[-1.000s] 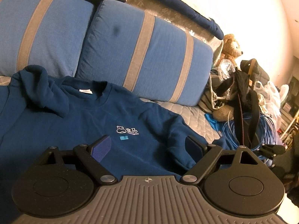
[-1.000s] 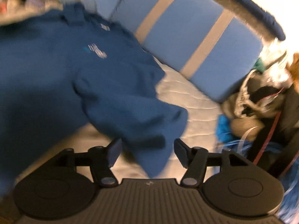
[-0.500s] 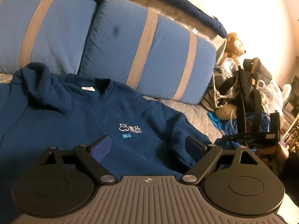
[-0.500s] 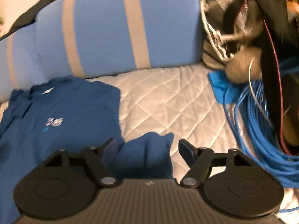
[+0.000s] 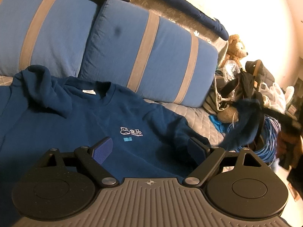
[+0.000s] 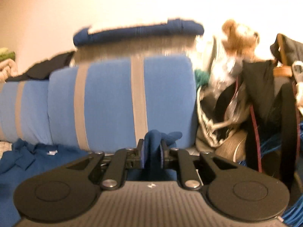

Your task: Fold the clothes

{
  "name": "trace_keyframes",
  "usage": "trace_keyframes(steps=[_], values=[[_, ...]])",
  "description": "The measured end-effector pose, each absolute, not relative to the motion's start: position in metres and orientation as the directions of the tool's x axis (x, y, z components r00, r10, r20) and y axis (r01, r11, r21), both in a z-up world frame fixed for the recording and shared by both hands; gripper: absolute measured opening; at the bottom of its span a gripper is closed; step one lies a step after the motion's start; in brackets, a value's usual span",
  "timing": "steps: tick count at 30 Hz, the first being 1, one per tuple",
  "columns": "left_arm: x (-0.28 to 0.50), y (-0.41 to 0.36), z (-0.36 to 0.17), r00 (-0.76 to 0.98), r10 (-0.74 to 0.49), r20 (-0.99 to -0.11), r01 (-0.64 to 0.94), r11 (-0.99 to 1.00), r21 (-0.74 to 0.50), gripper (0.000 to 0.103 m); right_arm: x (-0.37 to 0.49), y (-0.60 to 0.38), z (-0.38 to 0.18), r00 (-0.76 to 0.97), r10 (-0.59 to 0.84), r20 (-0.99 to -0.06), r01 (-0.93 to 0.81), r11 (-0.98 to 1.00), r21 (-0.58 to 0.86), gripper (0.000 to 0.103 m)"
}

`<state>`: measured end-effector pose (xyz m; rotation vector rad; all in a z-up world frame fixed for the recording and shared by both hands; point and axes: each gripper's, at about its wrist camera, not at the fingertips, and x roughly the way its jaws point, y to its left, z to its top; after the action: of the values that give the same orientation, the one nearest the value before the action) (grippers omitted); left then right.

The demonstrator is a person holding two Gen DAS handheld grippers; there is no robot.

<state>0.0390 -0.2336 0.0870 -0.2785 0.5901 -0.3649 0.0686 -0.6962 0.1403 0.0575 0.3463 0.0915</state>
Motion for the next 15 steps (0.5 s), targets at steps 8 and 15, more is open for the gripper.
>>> trace_keyframes(steps=[8,15], values=[[0.037,-0.232,0.090,0.771,-0.421,-0.477,0.262,0.893,-0.365,0.087,-0.010,-0.724,0.062,0.843,0.030,-0.536,0.001,0.998,0.058,0.019],[0.037,-0.231,0.091,0.773,-0.422,-0.473,0.258,0.891,-0.374,0.087,-0.062,-0.728,0.036,0.745,0.077,-0.663,-0.012,0.995,0.102,0.045]])
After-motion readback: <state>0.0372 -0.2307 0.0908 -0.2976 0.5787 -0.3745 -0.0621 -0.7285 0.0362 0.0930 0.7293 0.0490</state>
